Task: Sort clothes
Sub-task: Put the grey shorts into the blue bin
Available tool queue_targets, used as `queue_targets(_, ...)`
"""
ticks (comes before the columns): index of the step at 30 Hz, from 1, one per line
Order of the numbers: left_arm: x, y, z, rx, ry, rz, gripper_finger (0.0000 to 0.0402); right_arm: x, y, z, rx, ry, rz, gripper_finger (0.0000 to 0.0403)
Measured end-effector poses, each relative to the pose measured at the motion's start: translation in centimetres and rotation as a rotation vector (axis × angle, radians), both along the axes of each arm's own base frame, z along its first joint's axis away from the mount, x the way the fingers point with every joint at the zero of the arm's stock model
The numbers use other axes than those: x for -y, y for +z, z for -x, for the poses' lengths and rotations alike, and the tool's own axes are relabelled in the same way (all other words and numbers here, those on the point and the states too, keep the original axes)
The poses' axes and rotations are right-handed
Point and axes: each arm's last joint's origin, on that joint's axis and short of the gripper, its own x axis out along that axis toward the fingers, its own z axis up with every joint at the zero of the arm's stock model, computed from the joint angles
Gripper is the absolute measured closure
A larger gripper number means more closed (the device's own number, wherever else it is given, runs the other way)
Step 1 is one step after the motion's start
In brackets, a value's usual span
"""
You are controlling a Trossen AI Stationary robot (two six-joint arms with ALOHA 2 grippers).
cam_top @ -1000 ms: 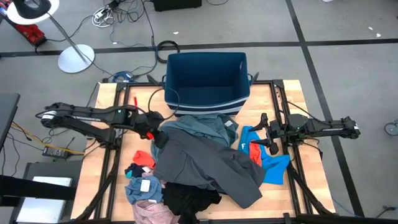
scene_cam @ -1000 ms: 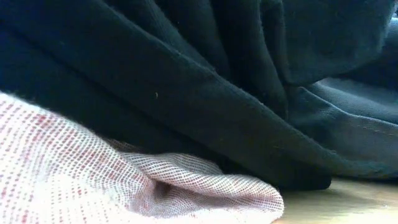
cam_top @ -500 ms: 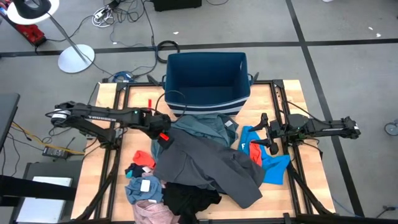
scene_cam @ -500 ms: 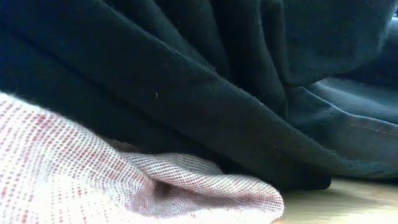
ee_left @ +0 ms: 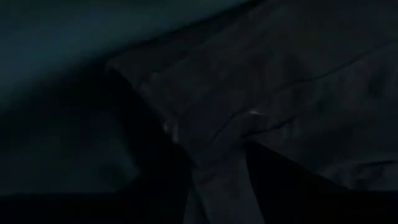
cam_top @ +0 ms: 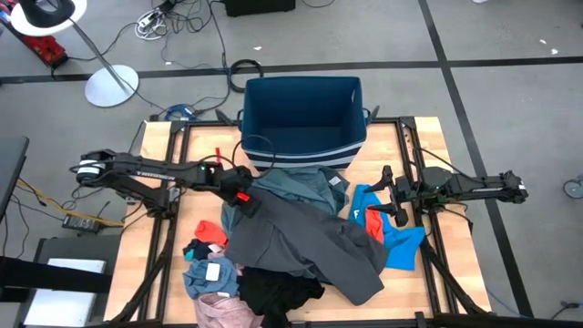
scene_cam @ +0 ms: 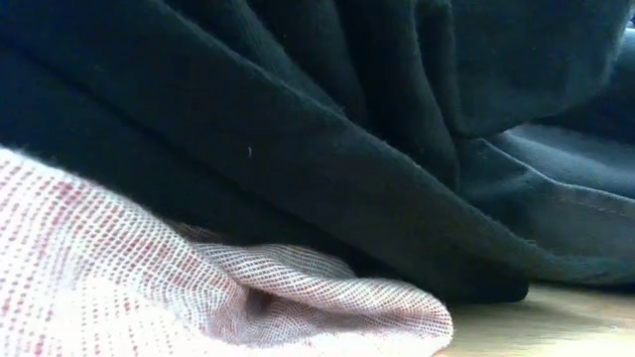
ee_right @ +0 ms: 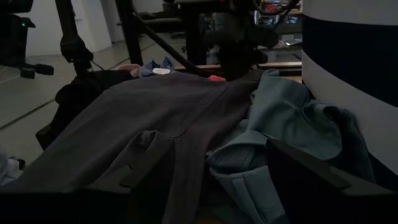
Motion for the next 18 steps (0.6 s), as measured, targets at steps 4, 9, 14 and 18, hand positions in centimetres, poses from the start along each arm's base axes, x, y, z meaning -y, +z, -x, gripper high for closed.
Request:
queue_targets(4,-0.1,-0.6,0.0,-0.038,0.001,-0.001,0.0241,0.0,0.0,0.0,0.000,0.000,0.000,0.0149)
queue_targets(9,-0.1,-0.9,-0.3,-0.040,-0.020,-0.015,0.0241,0.0,0.0,0.0,0.000,0.000,0.000,0.0149)
queue_targets(14,0.0,-0.5,-1.0,0.053,-0.064,-0.010,0.0260,0.0,0.0,0.0,0.001,0.000,0.000,0.0149)
queue_targets(18,0.3,0.1,-1.9,0.163,-0.092,0.035,0.0341,0.0,0.0,0.0,0.000,0.000,0.000,0.0149)
